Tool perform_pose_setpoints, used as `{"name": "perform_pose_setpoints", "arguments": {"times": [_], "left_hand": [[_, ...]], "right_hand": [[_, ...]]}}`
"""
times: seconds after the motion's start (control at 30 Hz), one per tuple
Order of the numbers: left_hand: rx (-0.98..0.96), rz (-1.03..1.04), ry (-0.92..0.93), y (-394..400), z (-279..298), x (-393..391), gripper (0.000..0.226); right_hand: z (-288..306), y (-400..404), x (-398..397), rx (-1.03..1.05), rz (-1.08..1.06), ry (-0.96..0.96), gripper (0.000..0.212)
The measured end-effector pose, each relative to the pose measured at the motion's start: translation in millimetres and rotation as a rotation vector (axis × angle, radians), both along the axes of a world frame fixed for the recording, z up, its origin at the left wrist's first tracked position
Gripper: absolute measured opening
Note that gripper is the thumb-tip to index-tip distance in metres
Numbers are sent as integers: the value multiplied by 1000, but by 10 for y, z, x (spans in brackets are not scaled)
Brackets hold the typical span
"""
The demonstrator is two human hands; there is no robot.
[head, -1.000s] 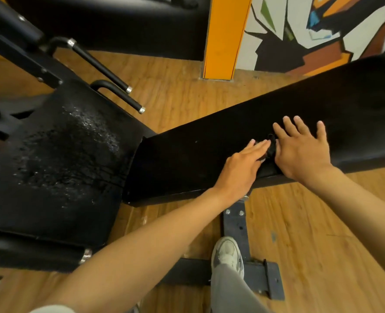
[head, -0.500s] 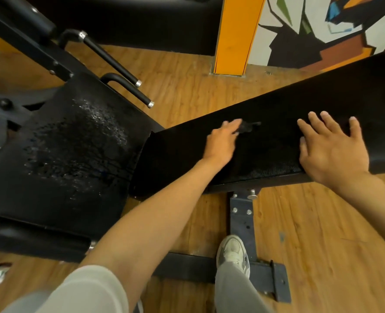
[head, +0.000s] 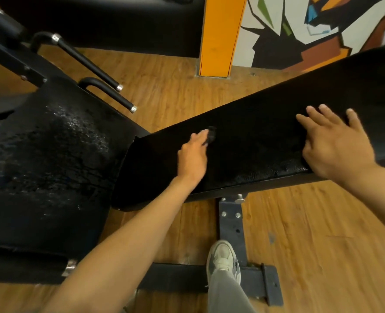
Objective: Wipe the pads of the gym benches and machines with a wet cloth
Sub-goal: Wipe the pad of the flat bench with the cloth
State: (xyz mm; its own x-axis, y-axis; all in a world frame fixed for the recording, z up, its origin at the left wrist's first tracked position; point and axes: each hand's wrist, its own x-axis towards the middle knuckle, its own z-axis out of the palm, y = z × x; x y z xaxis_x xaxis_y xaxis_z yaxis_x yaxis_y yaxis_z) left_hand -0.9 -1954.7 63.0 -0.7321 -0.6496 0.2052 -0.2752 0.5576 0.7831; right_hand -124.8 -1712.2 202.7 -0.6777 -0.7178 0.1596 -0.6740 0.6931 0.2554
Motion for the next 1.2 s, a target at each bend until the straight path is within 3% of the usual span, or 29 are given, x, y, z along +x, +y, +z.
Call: {"name": "perform_pose_setpoints", "arguments": {"times": [0.17,0.3,0.5,0.67,0.77,0.93,1.03,1.2], "left_hand": [[-81,-347,245,1117,516,-231,50],[-178,-512,255,1151,441,98,57],[-65,-216,114,778,243,213,53],[-136,-381,244,1488,722,-186,51],[-120,-410,257,1806,1005,-472,51],[-160,-502,144,1668,971,-366,52],[-167,-456,162,1604,887,-314,53],[-166,-479,185,1959,1305,-832,51]], "right_hand": [[148,42,-79,14,-43,-108,68],[423,289,-295,64,-212,-101,58],[464,471,-298,42,-216,-28,56],[554,476,-387,35,-146,-74,53],[712,608,-481,41,-207,-74,56],[753,757,-400,-26,-194,-31,55],[736,803,-345,-20,-186,-34,55],[839,940,-362,-23,-201,-69,57]]}}
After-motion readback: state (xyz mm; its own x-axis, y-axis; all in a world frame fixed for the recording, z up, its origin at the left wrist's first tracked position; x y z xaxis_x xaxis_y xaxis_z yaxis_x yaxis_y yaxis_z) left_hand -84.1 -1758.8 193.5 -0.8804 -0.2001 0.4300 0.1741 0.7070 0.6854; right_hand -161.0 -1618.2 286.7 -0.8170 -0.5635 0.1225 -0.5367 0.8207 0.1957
